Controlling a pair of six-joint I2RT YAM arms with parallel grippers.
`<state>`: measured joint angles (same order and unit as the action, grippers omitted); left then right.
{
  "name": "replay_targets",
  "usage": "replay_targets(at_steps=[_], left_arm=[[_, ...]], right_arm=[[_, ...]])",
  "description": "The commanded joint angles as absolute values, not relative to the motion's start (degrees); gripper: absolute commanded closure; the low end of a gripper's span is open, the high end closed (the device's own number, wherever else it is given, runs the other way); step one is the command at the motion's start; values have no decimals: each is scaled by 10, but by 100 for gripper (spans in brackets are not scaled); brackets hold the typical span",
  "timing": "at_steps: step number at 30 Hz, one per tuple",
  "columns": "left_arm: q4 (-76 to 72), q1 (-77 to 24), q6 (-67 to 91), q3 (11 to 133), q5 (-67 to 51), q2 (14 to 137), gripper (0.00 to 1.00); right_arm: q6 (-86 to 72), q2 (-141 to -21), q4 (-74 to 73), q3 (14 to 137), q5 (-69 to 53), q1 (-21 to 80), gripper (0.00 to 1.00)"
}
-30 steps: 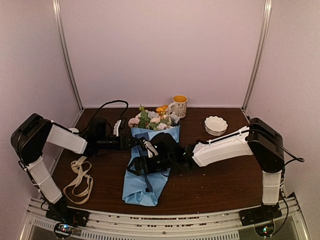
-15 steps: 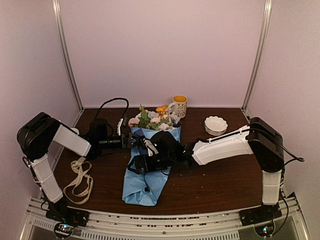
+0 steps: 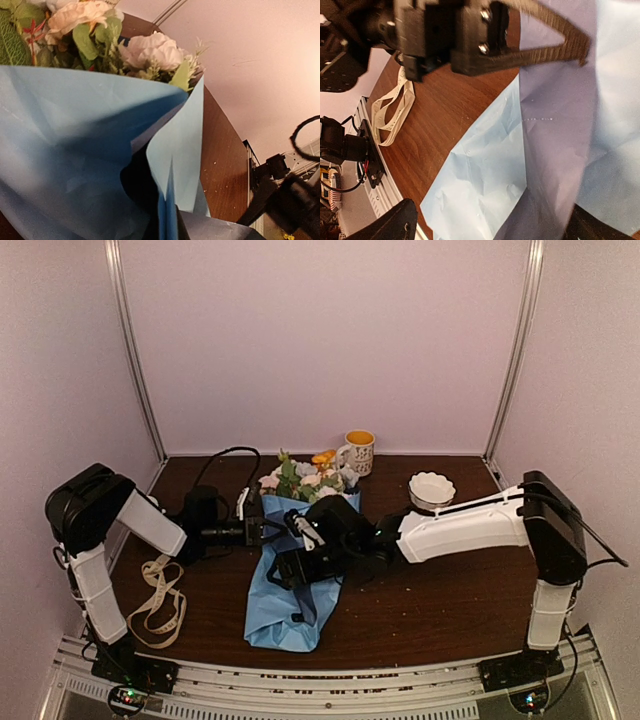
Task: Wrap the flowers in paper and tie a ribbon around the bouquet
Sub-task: Fold the two-thirds-folded wrapping paper at the center of the board.
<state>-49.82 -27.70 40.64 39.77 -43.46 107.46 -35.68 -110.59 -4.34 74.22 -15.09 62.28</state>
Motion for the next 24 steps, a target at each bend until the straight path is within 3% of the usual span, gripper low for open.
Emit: replay_targets(at_steps=[1,8,19,21,24], left_arm=[[-533,-272,393,391,-436,1104,100],[-568,-267,404,384,-440,1134,100],[-587,-262,410,380,-444,1152,100],[-586,-261,410,379,-443,1153,100],[-584,-261,409,380,-442,1156,100]], right_arm=[[-335,-1012,-116,731,-99,626,3],[-358,-940,-196,666,-23,679,3],[-386,-1008,-318,730,28,783,2],[-380,-1016,-330,744,35,792,8],[-361,-1027,-332,764,55,802,23]])
